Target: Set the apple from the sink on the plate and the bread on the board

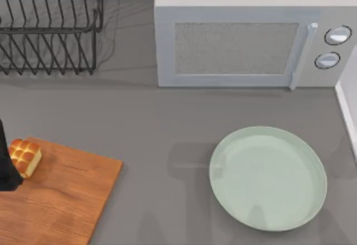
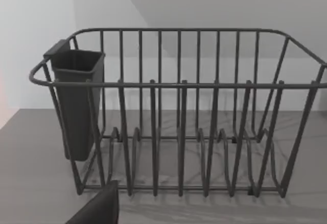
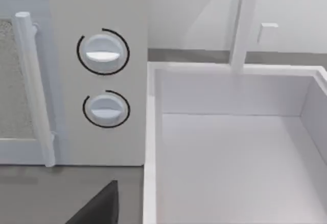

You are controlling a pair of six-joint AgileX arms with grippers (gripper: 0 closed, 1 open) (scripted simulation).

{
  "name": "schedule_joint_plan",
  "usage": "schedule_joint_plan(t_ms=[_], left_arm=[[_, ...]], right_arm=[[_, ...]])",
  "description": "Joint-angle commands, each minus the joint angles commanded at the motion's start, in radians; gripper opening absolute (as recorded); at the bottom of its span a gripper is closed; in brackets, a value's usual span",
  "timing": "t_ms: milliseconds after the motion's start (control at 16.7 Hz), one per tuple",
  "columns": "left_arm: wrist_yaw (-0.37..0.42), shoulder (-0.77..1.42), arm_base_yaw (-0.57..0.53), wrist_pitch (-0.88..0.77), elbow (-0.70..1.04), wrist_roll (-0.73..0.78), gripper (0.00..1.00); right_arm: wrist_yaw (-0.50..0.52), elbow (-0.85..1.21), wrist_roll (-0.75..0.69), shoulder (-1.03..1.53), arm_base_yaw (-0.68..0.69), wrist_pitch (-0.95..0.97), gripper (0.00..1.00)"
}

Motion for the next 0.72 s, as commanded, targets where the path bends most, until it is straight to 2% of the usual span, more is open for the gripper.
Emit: schedule_joint_plan(t_ms=[720], left_arm=[[0.0, 0.0, 0.0, 0.0, 0.0, 0.0, 1.0]], right_arm=[[0.001, 0.852, -0.163, 1.186, -0.172, -0.585, 1.0]])
